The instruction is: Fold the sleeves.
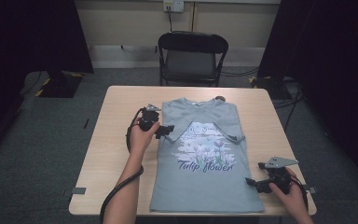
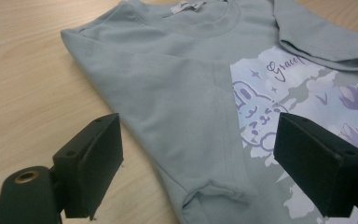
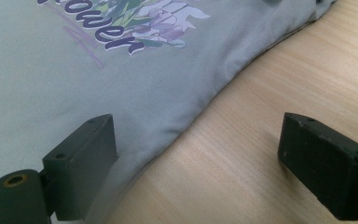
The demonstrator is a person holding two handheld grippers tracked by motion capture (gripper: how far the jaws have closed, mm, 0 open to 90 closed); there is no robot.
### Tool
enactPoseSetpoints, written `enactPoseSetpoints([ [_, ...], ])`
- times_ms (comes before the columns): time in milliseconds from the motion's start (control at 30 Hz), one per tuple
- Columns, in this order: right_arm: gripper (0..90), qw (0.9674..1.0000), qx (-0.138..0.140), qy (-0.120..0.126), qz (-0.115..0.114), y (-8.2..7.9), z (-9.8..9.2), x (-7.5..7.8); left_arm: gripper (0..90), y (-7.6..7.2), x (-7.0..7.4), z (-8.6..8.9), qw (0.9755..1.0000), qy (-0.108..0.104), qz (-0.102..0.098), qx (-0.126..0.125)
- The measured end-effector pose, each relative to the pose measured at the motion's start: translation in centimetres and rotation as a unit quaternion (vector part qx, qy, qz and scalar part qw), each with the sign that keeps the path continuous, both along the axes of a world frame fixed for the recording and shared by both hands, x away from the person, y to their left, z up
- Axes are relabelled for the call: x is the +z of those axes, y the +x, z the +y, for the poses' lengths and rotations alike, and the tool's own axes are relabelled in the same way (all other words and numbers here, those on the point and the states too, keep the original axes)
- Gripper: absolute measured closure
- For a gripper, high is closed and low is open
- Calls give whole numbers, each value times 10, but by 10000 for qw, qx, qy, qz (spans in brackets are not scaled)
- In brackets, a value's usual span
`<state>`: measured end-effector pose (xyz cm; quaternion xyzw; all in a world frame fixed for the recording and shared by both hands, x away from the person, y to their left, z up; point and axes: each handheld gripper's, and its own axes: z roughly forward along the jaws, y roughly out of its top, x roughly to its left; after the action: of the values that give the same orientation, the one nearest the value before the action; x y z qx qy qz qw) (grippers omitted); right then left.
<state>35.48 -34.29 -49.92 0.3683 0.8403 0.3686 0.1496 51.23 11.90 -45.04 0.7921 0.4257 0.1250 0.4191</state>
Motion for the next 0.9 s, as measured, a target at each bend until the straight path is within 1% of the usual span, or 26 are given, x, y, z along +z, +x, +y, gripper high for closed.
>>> enactPoseSetpoints([
  [33,107,10000,1,0,0,0,0,0,152,-1,-1,1,10000,-16,6,11],
  [167,107,10000,1,-1,-1,0,0,0,152,-4,-4,4,10000,43,-13,-7],
  [267,107,10000,1,0,-1,0,0,0,152,-6,-7,7,10000,12,-23,-21],
  [333,107,10000,1,-1,-1,0,0,0,152,-8,-9,9,10000,73,-12,-18],
  [433,107,10000,1,-1,-1,0,0,0,152,-10,-13,11,10000,44,-4,-10],
  [900,107,10000,1,-2,-3,0,0,0,152,-26,-23,26,9999,103,24,-18],
])
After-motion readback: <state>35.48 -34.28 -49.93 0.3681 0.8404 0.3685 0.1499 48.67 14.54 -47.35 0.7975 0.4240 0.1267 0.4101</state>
